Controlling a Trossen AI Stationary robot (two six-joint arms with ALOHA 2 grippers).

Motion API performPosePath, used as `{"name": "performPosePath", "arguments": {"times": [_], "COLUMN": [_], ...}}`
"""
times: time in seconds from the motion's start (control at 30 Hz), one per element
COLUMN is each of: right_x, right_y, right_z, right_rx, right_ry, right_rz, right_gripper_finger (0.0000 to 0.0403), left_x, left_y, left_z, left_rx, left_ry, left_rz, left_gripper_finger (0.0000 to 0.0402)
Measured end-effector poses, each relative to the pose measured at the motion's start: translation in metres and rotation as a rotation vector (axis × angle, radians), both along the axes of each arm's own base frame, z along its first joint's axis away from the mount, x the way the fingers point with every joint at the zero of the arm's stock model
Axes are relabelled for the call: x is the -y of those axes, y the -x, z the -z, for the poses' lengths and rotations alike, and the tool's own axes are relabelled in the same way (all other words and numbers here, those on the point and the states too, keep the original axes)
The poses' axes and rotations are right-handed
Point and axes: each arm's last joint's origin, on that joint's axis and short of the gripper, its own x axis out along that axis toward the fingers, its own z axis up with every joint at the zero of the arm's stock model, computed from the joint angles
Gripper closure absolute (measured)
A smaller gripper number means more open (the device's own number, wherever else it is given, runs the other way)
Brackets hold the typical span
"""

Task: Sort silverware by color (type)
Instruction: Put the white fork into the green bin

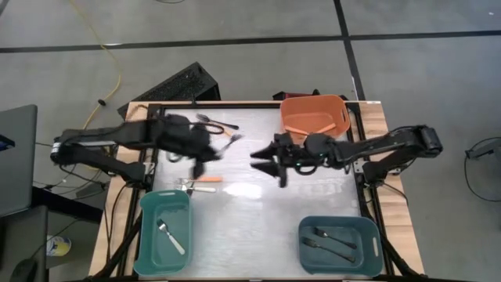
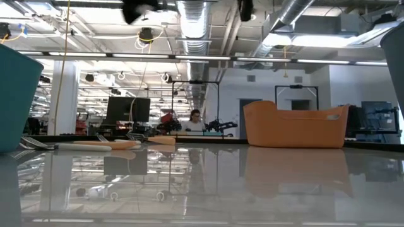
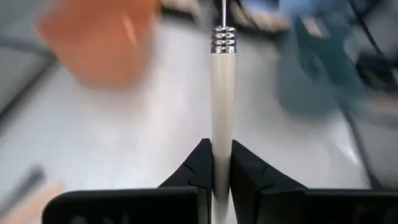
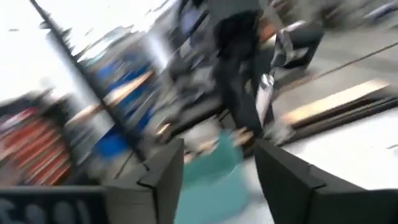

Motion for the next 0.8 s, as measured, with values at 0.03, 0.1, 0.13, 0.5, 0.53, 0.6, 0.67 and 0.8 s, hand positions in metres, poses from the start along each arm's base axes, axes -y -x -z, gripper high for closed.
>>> {"name": "performPosePath", "arguments": {"times": [0.03,0.1,0.13,0.5,0.53,0.6,0.67,0.8], "right_x": [-0.001,-0.003,-0.004,-0.006,-0.006,-0.007,-0.007,-0.004], "right_y": [0.005,0.012,0.016,0.008,0.006,0.004,0.001,-0.002], "right_z": [-0.002,-0.002,-0.001,0.028,0.031,0.036,0.04,0.044], "right_rx": [-0.023,-0.082,-0.118,-0.332,-0.34,-0.362,-0.374,-0.387], "right_ry": [0.002,-0.009,-0.015,-0.006,-0.006,-0.006,-0.006,-0.008], "right_rz": [-0.063,-0.144,-0.161,-0.139,-0.139,-0.141,-0.144,-0.134], "right_gripper_finger": [0.0178,0.0166,0.0164,0.0174,0.0174,0.0174,0.0174,0.0175], "left_x": [0.002,0.011,0.017,0.092,0.097,0.107,0.119,0.134], "left_y": [0.011,0.033,0.043,0.11,0.111,0.113,0.115,0.118], "left_z": [-0.005,-0.011,-0.012,0.03,0.038,0.052,0.065,0.091], "left_rx": [-0.074,-0.237,-0.304,-0.831,-0.877,-0.955,-0.998,-1.03], "left_ry": [0.057,0.212,0.297,0.7,0.735,0.782,0.823,0.914], "left_rz": [0.053,0.159,0.202,0.227,0.18,0.117,0.09,-0.069], "left_gripper_finger": [0.039,0.039,0.039,0.039,0.039,0.039,0.039,0.0385]}}
